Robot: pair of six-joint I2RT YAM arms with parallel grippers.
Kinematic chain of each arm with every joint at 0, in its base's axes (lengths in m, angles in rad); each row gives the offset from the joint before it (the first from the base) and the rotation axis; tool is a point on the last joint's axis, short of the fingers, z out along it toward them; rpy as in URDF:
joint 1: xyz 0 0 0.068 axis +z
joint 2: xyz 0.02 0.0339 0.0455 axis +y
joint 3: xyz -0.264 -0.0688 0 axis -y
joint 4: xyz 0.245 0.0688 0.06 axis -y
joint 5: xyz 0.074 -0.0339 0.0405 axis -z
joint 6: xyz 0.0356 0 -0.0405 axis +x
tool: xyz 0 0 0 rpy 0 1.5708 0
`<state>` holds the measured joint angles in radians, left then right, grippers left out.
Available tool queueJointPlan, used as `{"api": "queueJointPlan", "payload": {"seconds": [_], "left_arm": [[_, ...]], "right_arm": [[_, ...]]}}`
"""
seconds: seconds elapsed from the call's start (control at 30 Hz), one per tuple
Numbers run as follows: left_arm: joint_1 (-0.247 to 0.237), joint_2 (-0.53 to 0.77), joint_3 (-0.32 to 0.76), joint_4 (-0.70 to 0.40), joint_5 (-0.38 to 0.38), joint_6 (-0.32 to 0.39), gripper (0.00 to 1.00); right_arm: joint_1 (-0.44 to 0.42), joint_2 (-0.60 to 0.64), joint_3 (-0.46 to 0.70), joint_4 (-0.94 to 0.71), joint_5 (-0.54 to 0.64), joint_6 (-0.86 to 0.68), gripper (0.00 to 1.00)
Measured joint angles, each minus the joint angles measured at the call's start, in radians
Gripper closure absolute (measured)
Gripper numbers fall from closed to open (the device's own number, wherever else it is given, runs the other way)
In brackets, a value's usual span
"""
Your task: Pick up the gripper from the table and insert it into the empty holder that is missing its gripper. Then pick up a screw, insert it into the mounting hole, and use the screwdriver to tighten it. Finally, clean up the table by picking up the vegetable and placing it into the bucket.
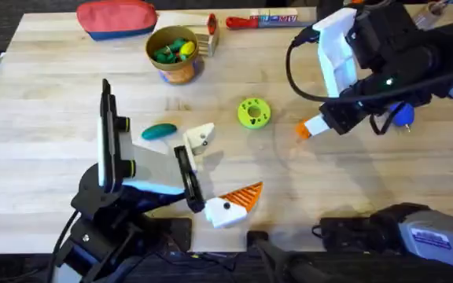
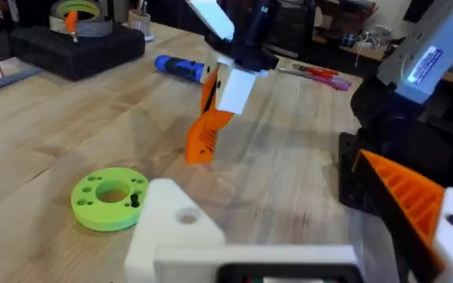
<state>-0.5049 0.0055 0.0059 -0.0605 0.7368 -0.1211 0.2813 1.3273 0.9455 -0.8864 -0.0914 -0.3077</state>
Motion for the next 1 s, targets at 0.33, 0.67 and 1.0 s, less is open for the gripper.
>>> {"api": "queueJointPlan", "payload": {"seconds": [0.33, 0.67, 1.0], "left_arm": [[0.000, 0.000, 0.000, 0.000, 0.000, 0.000, 0.011], [0.000, 0.000, 0.000, 0.000, 0.000, 0.000, 0.013], [0.000, 0.000, 0.000, 0.000, 0.000, 0.000, 0.013]], "right_arm": [[0.000, 0.010, 0.008, -0.004, 0.000, -0.026, 0.997], [-0.001, -0.103, 0.180, -0.132, 0.000, -0.026, 0.997], [-0.186, -0.438, 0.136, -0.036, -0.201, 0.077, 0.997]]}}
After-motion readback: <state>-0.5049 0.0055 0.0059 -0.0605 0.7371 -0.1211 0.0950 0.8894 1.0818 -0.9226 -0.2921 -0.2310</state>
